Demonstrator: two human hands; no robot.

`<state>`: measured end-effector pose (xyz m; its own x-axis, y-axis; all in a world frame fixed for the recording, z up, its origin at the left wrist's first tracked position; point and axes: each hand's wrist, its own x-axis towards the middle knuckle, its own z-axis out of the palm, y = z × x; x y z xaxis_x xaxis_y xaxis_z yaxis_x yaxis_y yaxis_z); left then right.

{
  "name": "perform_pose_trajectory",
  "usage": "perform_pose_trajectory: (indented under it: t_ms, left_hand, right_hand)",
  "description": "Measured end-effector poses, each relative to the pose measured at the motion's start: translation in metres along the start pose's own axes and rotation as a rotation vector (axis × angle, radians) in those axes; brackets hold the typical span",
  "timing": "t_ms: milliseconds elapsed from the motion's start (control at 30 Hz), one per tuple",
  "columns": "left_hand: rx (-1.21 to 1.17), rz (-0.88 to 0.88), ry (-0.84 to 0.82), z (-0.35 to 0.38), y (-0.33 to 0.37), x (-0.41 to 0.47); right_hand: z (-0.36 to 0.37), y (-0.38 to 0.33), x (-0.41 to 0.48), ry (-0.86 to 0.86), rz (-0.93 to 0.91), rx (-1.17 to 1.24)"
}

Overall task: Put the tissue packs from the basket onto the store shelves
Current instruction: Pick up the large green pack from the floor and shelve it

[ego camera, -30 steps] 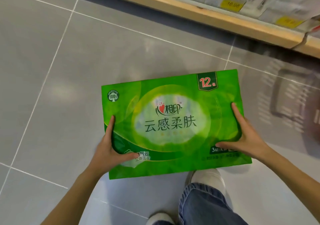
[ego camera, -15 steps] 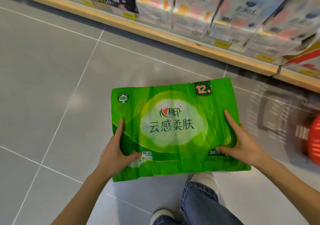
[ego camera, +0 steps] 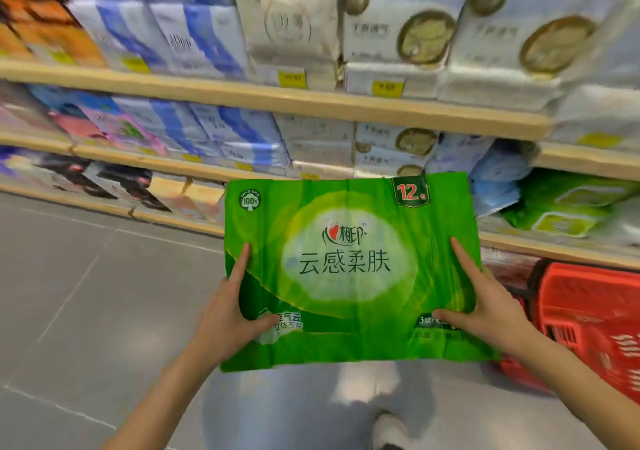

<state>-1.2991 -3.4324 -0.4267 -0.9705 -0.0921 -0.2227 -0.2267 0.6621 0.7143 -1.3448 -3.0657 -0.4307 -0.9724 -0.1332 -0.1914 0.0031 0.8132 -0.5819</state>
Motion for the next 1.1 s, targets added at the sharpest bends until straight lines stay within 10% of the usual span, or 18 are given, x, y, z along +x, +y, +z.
perform_pose_trajectory:
  t_ms: [500,1100]
  left_hand:
    - [0.028,0.849,0.178,-0.187,0.384,-0.086]
    - [-0.234,1.523,-0.109,0.029,0.756,-0.226]
  right_hand:
    - [-0.341,-0.143,-0.230,0.815,-0.076,0.030]
    - [-0.568,0.009,-0.528,1.460,0.325,-0.266]
